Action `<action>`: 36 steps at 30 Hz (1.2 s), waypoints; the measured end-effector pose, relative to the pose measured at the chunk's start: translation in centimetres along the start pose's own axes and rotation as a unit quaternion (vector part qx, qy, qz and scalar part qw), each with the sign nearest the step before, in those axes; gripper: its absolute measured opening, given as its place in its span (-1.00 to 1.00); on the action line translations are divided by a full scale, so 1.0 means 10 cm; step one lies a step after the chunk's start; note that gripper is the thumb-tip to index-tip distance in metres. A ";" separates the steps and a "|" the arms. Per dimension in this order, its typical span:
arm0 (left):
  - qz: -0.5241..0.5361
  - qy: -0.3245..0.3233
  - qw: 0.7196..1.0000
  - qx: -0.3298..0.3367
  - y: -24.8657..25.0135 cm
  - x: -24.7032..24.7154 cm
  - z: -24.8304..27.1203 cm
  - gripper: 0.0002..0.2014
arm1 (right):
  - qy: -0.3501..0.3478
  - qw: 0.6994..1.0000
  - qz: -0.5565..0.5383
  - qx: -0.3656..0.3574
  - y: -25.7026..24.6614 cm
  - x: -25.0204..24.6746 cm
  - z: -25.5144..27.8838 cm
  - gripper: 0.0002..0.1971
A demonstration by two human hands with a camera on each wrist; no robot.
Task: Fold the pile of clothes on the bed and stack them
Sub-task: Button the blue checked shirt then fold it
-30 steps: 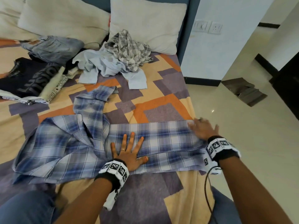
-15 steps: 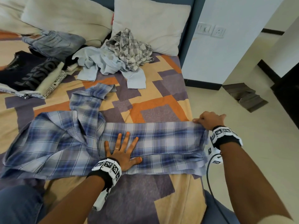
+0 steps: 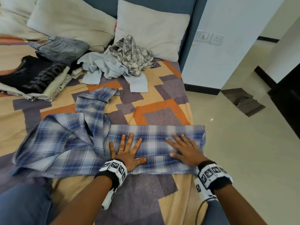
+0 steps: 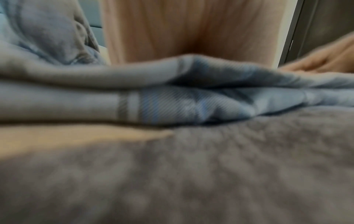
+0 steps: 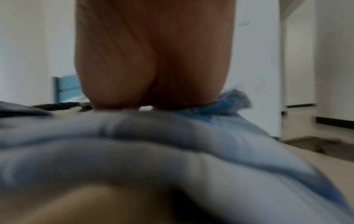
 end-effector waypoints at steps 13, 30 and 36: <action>0.659 0.197 0.726 -0.009 -1.46 -1.45 0.55 -0.83 | 0.253 0.942 -0.214 0.043 -1.28 -0.83 -0.46 -0.50; 0.217 0.125 0.968 -0.001 -2.79 -1.71 -0.08 -0.78 | 0.187 0.505 -0.838 0.090 -2.51 -0.60 -1.49 -0.91; 0.072 0.047 0.996 0.018 -2.89 -1.47 0.30 -0.78 | 0.056 0.628 -0.774 -0.059 -2.78 -0.32 -0.57 -0.54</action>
Point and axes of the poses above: each hand's wrist, its own z-axis away from the middle knuckle, its own x-axis out of the palm, y = z × x, the point moved 10 cm from there along -z, towards the middle knuckle, and after that the axes turned 7 degrees about -x, right-handed, at the moved point
